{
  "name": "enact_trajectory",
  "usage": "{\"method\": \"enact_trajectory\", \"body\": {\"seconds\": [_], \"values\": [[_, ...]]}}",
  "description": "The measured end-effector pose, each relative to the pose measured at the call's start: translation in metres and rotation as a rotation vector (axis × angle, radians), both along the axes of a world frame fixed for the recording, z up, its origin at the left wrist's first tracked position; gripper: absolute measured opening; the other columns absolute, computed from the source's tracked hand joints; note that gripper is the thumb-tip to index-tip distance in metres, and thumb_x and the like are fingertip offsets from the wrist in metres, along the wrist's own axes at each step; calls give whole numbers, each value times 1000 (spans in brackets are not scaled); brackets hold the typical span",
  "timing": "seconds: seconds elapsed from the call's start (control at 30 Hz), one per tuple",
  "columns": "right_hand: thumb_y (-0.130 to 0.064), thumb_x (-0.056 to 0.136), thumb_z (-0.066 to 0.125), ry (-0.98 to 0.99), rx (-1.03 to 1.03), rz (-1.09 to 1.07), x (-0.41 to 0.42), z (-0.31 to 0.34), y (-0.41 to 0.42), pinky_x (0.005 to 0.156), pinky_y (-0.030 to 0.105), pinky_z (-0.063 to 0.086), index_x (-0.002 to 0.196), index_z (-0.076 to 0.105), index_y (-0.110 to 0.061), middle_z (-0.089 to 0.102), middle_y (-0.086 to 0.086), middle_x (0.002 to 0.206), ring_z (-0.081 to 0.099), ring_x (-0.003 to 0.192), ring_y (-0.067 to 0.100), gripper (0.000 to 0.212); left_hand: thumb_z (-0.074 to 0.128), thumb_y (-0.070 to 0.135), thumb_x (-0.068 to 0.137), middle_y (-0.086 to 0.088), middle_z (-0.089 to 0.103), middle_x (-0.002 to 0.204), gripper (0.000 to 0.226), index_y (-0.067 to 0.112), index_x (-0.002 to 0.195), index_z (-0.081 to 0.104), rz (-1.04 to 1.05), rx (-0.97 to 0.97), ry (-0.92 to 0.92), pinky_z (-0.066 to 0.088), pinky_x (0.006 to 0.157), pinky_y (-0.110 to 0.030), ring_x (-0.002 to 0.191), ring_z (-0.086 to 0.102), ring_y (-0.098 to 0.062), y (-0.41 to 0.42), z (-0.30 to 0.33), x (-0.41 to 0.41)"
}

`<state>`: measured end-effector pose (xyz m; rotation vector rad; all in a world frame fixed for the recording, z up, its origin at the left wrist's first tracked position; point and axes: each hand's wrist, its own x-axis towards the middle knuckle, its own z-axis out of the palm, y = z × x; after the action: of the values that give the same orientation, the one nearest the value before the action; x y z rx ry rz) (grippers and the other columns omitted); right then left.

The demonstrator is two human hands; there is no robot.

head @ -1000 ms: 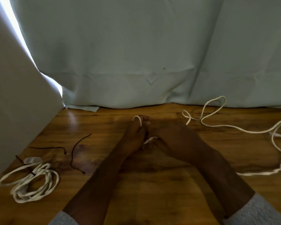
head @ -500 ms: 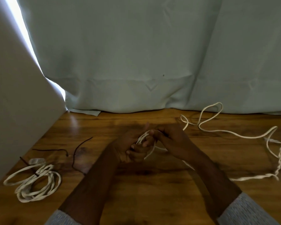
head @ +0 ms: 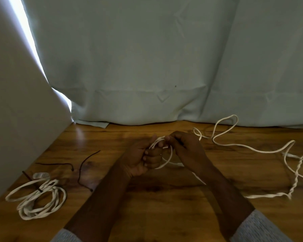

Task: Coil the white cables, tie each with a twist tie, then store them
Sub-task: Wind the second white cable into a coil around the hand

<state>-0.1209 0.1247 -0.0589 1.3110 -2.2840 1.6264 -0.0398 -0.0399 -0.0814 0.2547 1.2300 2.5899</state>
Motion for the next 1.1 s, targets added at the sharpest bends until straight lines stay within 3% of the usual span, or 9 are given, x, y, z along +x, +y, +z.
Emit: {"method": "enact_trajectory", "body": {"seconds": [0.1,0.23,0.37,0.5,0.7,0.77,0.83,0.93,1.1], "values": [[-21,103,54,-18,46,46,0,-3,2,54,10,39,94,72,-12,62,-13,65,59,58,-2,22,39,33,102,7,27,54,36,5,100,62,-13,99,39,22,41,-21,41,23,-6,-3,-1,0],[-29,105,47,124,52,54,1,-5,1,57,10,39,90,64,-27,64,-11,67,63,61,3,23,51,37,100,6,27,54,38,1,107,63,-54,100,64,24,41,-20,41,24,-6,-14,-1,2],[-30,106,46,224,18,-17,0,-4,3,58,10,38,97,67,-23,62,-13,67,64,64,5,23,42,42,100,7,26,52,44,5,95,66,-6,-5,15,25,39,-18,40,23,-6,-8,0,5],[-33,105,47,249,32,-70,-3,-8,2,59,9,40,103,68,-22,68,-12,74,65,69,2,24,36,41,100,7,25,53,45,7,90,63,29,24,4,23,39,-19,40,21,-6,-2,3,4],[-25,105,48,294,151,-57,-4,-11,1,55,11,34,85,57,-32,54,-19,62,58,62,-2,23,33,34,104,5,31,58,33,10,91,52,28,142,41,21,43,-21,45,23,-6,-4,5,2],[-26,105,48,325,248,-53,-6,-13,2,59,13,33,90,56,-33,57,-18,70,58,66,0,18,34,29,104,5,31,60,27,9,95,49,43,169,65,23,44,-21,47,25,-6,-4,6,2],[-30,104,47,361,381,-61,-5,-14,5,64,19,39,112,58,-30,66,-11,93,63,82,5,14,39,23,103,4,30,62,19,6,102,48,83,207,105,24,46,-21,48,28,-6,-8,6,2],[-34,106,43,458,587,-78,3,-8,6,70,24,41,140,44,-26,66,0,116,64,101,17,36,54,17,98,5,35,59,20,0,109,53,175,237,145,24,46,-21,45,34,-5,-12,6,2],[-38,105,43,572,711,-96,15,0,4,78,35,52,144,39,-23,65,4,122,66,105,23,42,68,13,89,4,44,56,28,-5,110,64,300,273,157,34,43,-20,44,43,-6,-9,3,1]]}}
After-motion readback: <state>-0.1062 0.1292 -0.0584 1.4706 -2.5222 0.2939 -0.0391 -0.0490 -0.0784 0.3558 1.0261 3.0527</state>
